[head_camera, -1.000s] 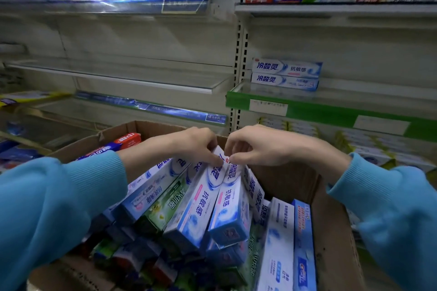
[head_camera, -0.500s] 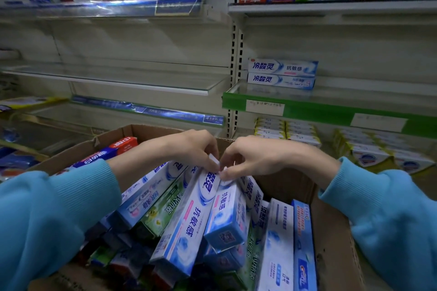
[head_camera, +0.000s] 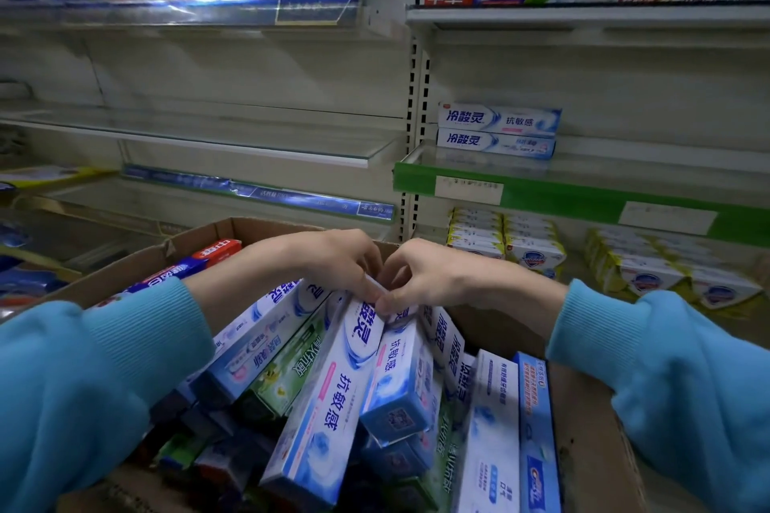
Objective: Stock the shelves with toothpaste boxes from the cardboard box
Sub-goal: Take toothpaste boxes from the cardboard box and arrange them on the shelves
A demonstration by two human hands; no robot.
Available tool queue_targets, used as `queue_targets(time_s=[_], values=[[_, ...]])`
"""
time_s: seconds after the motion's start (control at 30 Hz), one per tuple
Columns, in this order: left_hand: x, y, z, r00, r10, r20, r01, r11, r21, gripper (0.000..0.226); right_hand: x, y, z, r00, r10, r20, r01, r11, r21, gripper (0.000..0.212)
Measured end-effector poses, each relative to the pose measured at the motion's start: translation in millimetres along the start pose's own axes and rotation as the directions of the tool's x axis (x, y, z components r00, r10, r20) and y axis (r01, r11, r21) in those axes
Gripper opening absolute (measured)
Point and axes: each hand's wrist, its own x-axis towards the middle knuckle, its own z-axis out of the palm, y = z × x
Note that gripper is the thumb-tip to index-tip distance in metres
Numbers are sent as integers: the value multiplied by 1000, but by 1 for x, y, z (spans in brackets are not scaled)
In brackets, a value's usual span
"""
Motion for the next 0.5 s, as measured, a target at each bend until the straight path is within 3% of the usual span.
queue_targets(time_s=[0.13, 0.27, 0.4, 0.5], values=[[-3, -1, -3, 1000, 7, 20, -7, 1000, -12, 37, -1, 1, 3, 999, 11, -39, -2, 975, 222, 25], [-3, -3, -4, 999, 25, 27, -24, 999, -33, 13, 2, -1, 4, 998, 16, -58, 11, 901, 434, 21], [-6, 0, -5, 1000, 22, 15, -21, 999, -35, 14, -1, -3, 6, 1000, -11, -24, 23, 817, 576, 17], [-5, 0, -5, 1000, 9, -13, -9, 1000, 5, 25, -7, -13, 7, 999, -45, -1, 38, 829, 558, 19]])
